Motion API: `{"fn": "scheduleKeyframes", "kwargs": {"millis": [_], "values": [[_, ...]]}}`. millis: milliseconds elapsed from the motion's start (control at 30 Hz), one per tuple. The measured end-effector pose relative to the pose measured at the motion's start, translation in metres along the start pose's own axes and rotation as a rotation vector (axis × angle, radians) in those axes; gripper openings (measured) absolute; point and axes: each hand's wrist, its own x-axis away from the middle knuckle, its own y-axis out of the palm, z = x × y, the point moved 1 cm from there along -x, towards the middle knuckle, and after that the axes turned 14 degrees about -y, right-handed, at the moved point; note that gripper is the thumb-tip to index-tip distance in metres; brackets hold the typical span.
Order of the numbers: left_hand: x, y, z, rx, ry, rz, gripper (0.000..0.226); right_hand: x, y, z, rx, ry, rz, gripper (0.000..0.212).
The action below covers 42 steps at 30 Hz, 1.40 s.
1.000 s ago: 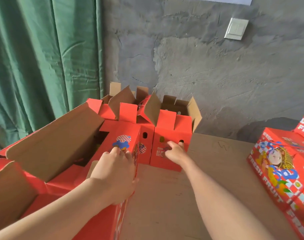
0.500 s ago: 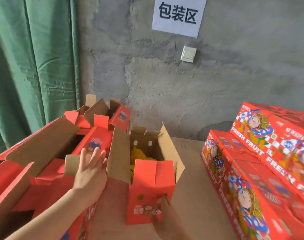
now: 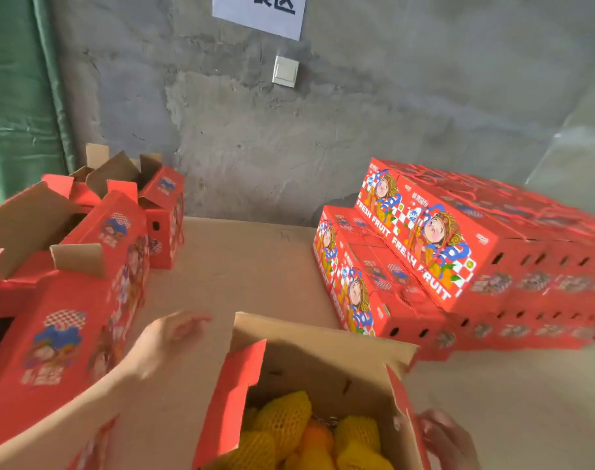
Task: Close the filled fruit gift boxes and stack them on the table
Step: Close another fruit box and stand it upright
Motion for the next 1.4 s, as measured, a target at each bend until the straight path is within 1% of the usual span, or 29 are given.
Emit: {"fn": "scheduleKeyframes", "kwargs": {"millis": [33,67,100,167,233,267,333,367,400,433,467,533,567,600,633,667,700,733,767,800,867,967,1033,1067,1100,1233,1267,1367,1400], "values": [[0.009,0.013,0.001,0.063,-0.022,-0.124,0.014,0.021,0.008,-0.001,-0.099,0.067,-0.056,0.022],[0.021,0.023,0.003,0.146,-0.078,-0.203,0.018,0.033,0.013,-0.007,-0.149,0.097,-0.046,0.021],[0.037,0.035,0.005,0.244,-0.109,-0.28,0.028,0.035,0.007,-0.01,-0.207,0.124,-0.099,0.021],[0.062,0.06,0.003,0.35,-0.166,-0.324,0.04,0.033,0.013,-0.003,-0.324,0.223,-0.172,0.029],[0.074,0.072,0.001,0.437,-0.202,-0.281,0.045,0.033,0.009,-0.004,-0.508,0.293,-0.187,0.037],[0.08,0.076,0.0,0.457,-0.224,-0.23,0.052,0.033,0.011,-0.01,-0.561,0.302,-0.184,0.047],[0.092,0.081,-0.001,0.46,-0.273,-0.179,0.057,0.038,0.01,-0.012,-0.605,0.306,-0.288,0.103],[0.098,0.083,0.0,0.465,-0.287,-0.164,0.056,0.04,0.01,-0.004,-0.635,0.301,-0.284,0.116],[0.105,0.083,0.003,0.466,-0.307,-0.143,0.055,0.045,0.007,-0.001,-0.648,0.289,-0.306,0.101],[0.111,0.084,0.005,0.465,-0.305,-0.112,0.054,0.05,0.004,-0.001,-0.719,0.264,-0.302,0.063],[0.117,0.085,0.007,0.454,-0.298,-0.082,0.054,0.054,-0.001,-0.006,-0.756,0.274,-0.277,0.036],[0.13,0.091,0.012,0.395,-0.28,-0.048,0.054,0.061,-0.011,0.0,-0.764,0.28,-0.286,0.027],[0.137,0.095,0.013,0.373,-0.273,-0.045,0.054,0.065,-0.017,-0.003,-0.784,0.261,-0.27,0.055],[0.144,0.099,0.014,0.366,-0.278,-0.042,0.054,0.067,-0.024,-0.008,-0.775,0.254,-0.307,0.101],[0.15,0.103,0.014,0.365,-0.285,-0.039,0.054,0.067,-0.028,-0.008,-0.761,0.28,-0.305,0.139],[0.155,0.105,0.014,0.353,-0.296,-0.031,0.054,0.069,-0.033,-0.005,-0.739,0.29,-0.276,0.151],[0.159,0.108,0.013,0.341,-0.295,-0.019,0.053,0.07,-0.037,0.0,-0.695,0.283,-0.277,0.138],[0.164,0.11,0.012,0.329,-0.295,-0.008,0.053,0.074,-0.041,0.002,-0.677,0.267,-0.287,0.104],[0.169,0.114,0.011,0.323,-0.292,0.002,0.053,0.077,-0.045,0.005,-0.701,0.262,-0.273,0.062],[0.175,0.117,0.013,0.321,-0.291,0.015,0.054,0.08,-0.051,0.007,-0.679,0.264,-0.269,0.038],[0.183,0.123,0.017,0.34,-0.289,0.061,0.055,0.083,-0.057,0.022,-0.543,0.19,-0.3,0.035],[0.191,0.122,0.021,0.3,-0.319,0.307,0.047,0.087,-0.074,0.02,-0.243,-0.239,-0.293,0.033],[0.203,0.117,0.023,0.201,-0.23,0.447,0.025,0.085,-0.084,0.018,-0.137,-0.451,-0.39,0.033],[0.211,0.115,0.022,0.163,-0.171,0.453,0.019,0.084,-0.088,0.018,-0.109,-0.515,-0.442,0.034],[0.218,0.115,0.018,0.144,-0.125,0.423,0.024,0.082,-0.091,0.019,-0.087,-0.567,-0.48,0.035],[0.244,0.109,0.006,0.227,-0.139,0.219,0.035,0.081,-0.098,0.03,-0.098,-0.601,-0.613,0.032],[0.245,0.108,0.006,0.235,-0.157,0.21,0.036,0.08,-0.1,0.033,-0.104,-0.573,-0.659,0.034],[0.245,0.111,0.011,0.266,-0.161,0.243,0.031,0.078,-0.109,0.033,-0.076,-0.502,-0.854,0.059],[0.246,0.111,0.015,0.253,-0.162,0.253,0.028,0.077,-0.113,0.031,-0.067,-0.502,-0.914,0.062]]}}
